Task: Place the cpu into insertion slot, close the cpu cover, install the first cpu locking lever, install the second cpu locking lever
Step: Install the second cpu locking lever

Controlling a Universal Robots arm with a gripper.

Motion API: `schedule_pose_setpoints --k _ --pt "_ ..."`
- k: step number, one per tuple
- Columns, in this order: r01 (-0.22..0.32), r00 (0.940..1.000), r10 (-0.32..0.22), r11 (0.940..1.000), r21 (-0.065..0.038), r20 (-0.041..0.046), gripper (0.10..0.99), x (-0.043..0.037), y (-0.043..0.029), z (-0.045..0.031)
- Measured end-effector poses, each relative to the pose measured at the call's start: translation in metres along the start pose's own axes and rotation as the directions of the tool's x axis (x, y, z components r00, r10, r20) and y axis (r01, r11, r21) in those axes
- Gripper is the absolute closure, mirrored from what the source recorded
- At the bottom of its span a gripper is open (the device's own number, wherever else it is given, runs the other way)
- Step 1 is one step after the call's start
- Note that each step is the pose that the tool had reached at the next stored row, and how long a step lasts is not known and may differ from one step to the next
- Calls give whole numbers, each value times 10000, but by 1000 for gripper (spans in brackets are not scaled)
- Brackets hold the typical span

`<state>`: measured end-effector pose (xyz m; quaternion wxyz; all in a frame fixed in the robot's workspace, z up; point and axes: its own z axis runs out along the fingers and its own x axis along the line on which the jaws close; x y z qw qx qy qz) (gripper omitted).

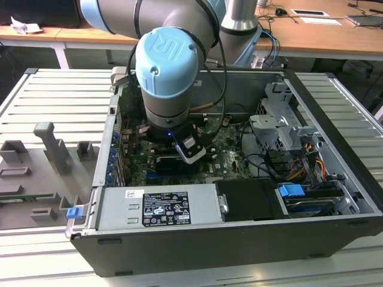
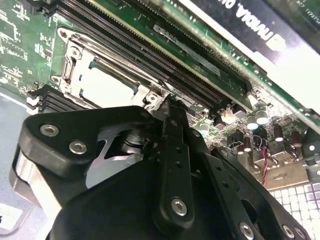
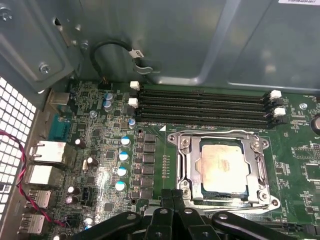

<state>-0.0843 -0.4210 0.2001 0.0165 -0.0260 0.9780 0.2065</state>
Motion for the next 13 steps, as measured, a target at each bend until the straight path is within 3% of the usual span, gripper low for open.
schedule_pose_setpoints --k 13 --pt "-4 10000 4 10000 -3 4 980 -3 30 -68"
